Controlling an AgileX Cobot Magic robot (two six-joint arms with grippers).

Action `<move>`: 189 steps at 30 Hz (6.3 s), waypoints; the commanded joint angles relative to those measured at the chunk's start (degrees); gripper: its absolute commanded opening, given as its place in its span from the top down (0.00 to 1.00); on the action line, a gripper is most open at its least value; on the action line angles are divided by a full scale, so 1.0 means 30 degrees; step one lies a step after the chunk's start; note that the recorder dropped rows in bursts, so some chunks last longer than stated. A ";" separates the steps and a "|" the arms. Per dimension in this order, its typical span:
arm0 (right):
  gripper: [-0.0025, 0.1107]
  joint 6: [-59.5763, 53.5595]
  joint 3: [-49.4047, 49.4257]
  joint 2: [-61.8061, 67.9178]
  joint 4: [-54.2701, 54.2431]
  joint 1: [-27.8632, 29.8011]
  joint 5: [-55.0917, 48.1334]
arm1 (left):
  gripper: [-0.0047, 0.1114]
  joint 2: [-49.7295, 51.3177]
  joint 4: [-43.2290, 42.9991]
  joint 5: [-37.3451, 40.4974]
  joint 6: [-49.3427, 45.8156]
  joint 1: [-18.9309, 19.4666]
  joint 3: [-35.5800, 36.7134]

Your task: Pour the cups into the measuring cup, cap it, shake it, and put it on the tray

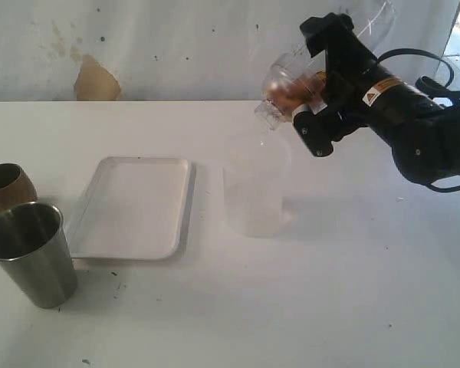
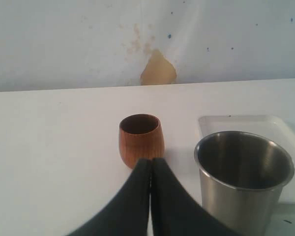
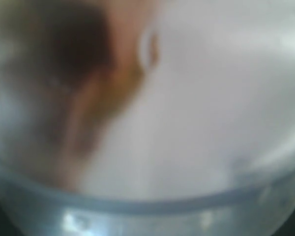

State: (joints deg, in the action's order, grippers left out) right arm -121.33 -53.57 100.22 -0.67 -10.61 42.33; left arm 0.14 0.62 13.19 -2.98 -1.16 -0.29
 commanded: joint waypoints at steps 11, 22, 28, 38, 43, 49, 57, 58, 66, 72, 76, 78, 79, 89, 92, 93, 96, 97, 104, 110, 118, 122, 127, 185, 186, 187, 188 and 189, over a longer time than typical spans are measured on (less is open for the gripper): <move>0.98 -0.0315 -0.0207 -0.0272 0.0088 0.0115 0.1079 | 0.95 -0.0048 -0.0082 0.0038 0.0041 -0.0044 0.0095; 0.98 -0.0315 -0.0207 -0.0272 0.0088 0.0115 0.0996 | 0.95 -0.0048 -0.0082 0.0038 0.0041 -0.0044 0.0095; 0.98 -0.0315 -0.0207 -0.0272 0.0088 0.0115 0.0996 | 0.95 -0.0048 -0.0082 0.0038 0.0041 -0.0044 0.0095; 0.98 -0.0315 -0.0207 -0.0272 0.0088 0.0115 0.0928 | 0.95 -0.0048 -0.0082 0.0038 0.0041 -0.0044 0.0095; 0.98 -0.0315 -0.0207 -0.0272 0.0088 0.0115 0.0928 | 0.95 -0.0048 -0.0082 0.0038 0.0041 -0.0044 0.0095; 0.98 0.0176 -0.0207 -0.0272 0.0088 0.0115 0.0919 | 0.95 -0.0048 -0.0082 0.0038 0.0041 -0.0044 0.0095; 0.98 0.0702 -0.0207 -0.0272 0.0088 0.0115 0.0919 | 0.95 -0.0048 -0.0082 0.0038 0.0041 -0.0044 0.0095; 0.98 0.0702 -0.0207 -0.0272 0.0088 0.0115 0.0919 | 0.95 -0.0048 -0.0082 0.0038 0.0041 -0.0044 0.0095; 0.98 0.0702 -0.0207 -0.0272 0.0088 0.0115 0.0919 | 0.95 -0.0048 -0.0082 0.0038 0.0041 -0.0044 0.0095; 0.98 -0.0515 -0.0207 -0.0272 0.0331 0.0115 0.0444 | 0.95 -0.0048 -0.0082 0.0038 0.0041 -0.0044 0.0095; 0.98 -0.0480 -0.0207 -0.0272 0.1196 0.0115 0.0482 | 0.95 -0.0048 -0.0082 0.0038 0.0041 -0.0044 0.0095; 0.98 -0.0480 -0.0207 -0.0272 0.1475 0.0115 0.0482 | 0.95 -0.0048 -0.0082 0.0038 0.0041 -0.0044 0.0095; 0.98 -0.0480 -0.0207 -0.0272 0.1731 0.0115 0.0482 | 0.95 -0.0048 -0.0082 0.0038 0.0041 -0.0044 0.0095; 0.98 -0.0480 -0.0207 -0.0272 0.5524 0.0115 0.0522 | 0.95 -0.0048 -0.0082 0.0038 0.0041 -0.0044 0.0095; 0.98 -0.0480 -0.0207 -0.0272 0.6491 0.0115 0.0571 | 0.95 -0.0048 -0.0082 0.0038 0.0041 -0.0044 0.0095; 0.98 -0.0480 -0.0207 -0.0272 0.6770 0.0115 0.0571 | 0.95 -0.0048 -0.0082 0.0038 0.0041 -0.0044 0.0095; 0.98 -0.0480 -0.0207 -0.0272 0.7571 0.0115 0.0571 | 0.95 -0.0048 -0.0082 0.0038 0.0041 -0.0044 0.0095; 0.98 -0.0480 -0.0240 -0.0272 0.7702 0.0115 0.0571 | 0.95 -0.0048 -0.0082 0.0038 0.0041 -0.0044 0.0095; 0.98 -0.0480 -0.0234 -0.0272 0.7779 0.0115 0.0609 | 0.95 -0.0048 -0.0082 0.0038 0.0041 -0.0044 0.0095; 0.98 -0.0480 -0.0234 -0.0272 0.6481 0.0131 0.0832 | 0.95 -0.0048 -0.0082 0.0038 0.0041 -0.0044 0.0095; 0.98 -0.0480 -0.0958 -0.0231 0.2845 0.0302 0.1989 | 0.95 -0.0048 -0.0082 0.0038 0.0041 -0.0044 0.0095; 0.98 -0.0480 -0.2291 0.0138 0.4163 0.0387 0.1765 | 0.95 -0.0048 -0.0082 0.0038 0.0041 -0.0044 0.0095; 0.98 -0.0480 -0.2509 0.0555 0.5658 0.0387 0.0782 | 0.95 -0.0048 -0.0082 0.0038 0.0041 -0.0044 0.0095; 0.98 -0.0515 -0.3742 0.1458 1.5765 0.1097 0.1210 | 0.95 -0.0048 -0.0082 0.0038 0.0041 -0.0044 0.0095; 0.98 -0.0515 -0.3742 0.1458 1.5765 0.1097 0.1210 | 0.95 -0.0048 -0.0082 0.0038 0.0041 -0.0044 0.0095; 0.98 -0.0515 -0.3742 0.1458 1.5765 0.1097 0.1210 | 0.95 -0.0048 -0.0082 0.0038 0.0041 -0.0044 0.0095; 0.98 -0.0515 -0.3742 0.1458 1.5765 0.1097 0.1210 | 0.95 -0.0048 -0.0082 0.0038 0.0041 -0.0044 0.0095; 0.98 -0.0515 -0.3742 0.1458 1.5730 0.1097 0.1210 | 0.95 -0.0048 -0.0082 0.0038 0.0041 -0.0044 0.0095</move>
State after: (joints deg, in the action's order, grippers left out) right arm -121.30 -64.36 104.98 47.12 -7.61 44.45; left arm 0.14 0.62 13.19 -2.98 -1.16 -0.29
